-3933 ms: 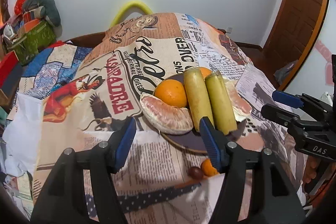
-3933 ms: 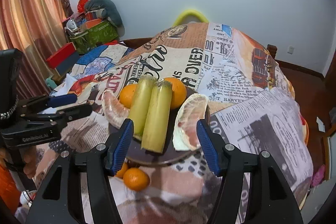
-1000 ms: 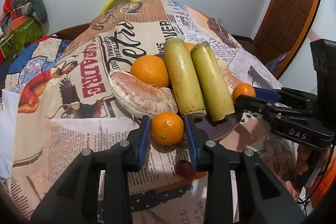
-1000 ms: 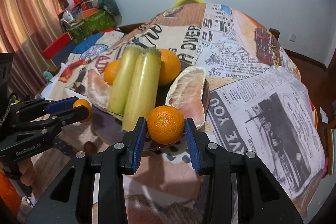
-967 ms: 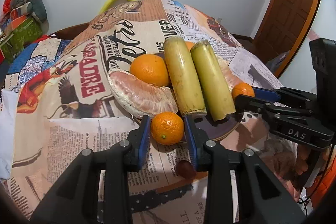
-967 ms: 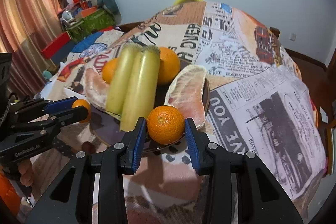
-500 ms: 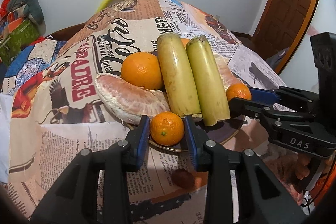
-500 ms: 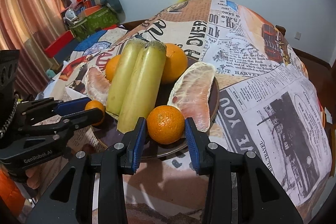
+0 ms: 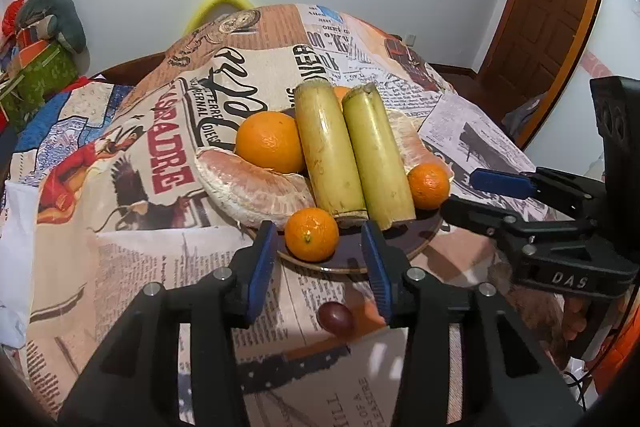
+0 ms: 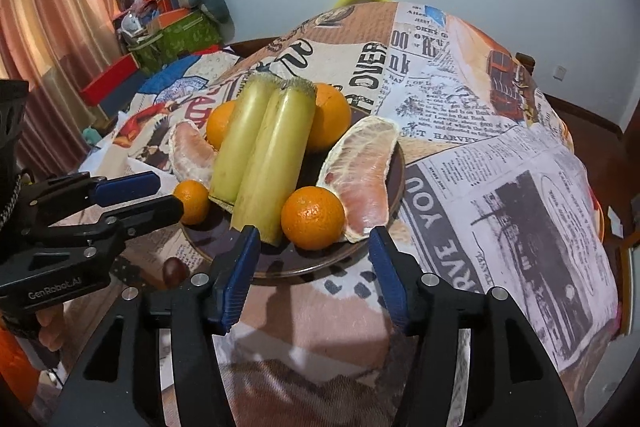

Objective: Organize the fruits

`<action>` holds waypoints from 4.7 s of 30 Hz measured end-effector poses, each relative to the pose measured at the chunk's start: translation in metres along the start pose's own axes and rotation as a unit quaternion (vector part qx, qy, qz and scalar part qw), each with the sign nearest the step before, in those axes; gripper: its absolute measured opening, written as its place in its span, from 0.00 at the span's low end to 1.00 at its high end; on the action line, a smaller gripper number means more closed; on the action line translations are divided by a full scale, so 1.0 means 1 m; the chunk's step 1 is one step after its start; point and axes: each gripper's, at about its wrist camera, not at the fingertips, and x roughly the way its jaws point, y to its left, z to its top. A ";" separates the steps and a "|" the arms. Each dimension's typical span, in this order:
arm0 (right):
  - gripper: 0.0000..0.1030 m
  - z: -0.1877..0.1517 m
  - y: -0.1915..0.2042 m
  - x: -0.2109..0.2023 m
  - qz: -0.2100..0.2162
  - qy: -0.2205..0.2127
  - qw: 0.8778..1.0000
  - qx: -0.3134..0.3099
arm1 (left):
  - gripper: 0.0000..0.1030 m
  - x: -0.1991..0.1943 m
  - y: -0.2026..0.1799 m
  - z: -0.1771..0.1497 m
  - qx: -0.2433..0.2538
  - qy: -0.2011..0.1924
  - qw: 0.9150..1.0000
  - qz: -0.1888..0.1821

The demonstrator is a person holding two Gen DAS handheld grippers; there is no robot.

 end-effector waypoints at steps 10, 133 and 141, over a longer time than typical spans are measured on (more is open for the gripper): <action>0.52 -0.007 0.004 -0.028 -0.008 -0.018 1.000 0.004 | 0.54 -0.011 0.004 -0.018 -0.010 0.020 1.000 0.010; 0.46 -0.015 0.078 -0.241 -0.036 -0.288 0.957 -0.028 | 0.52 -0.260 -0.060 -0.017 0.011 -0.294 0.955 0.044; 0.78 -0.030 0.097 -0.260 -0.072 -0.338 0.938 -0.022 | 0.89 -0.298 -0.070 -0.037 0.021 -0.337 0.939 0.062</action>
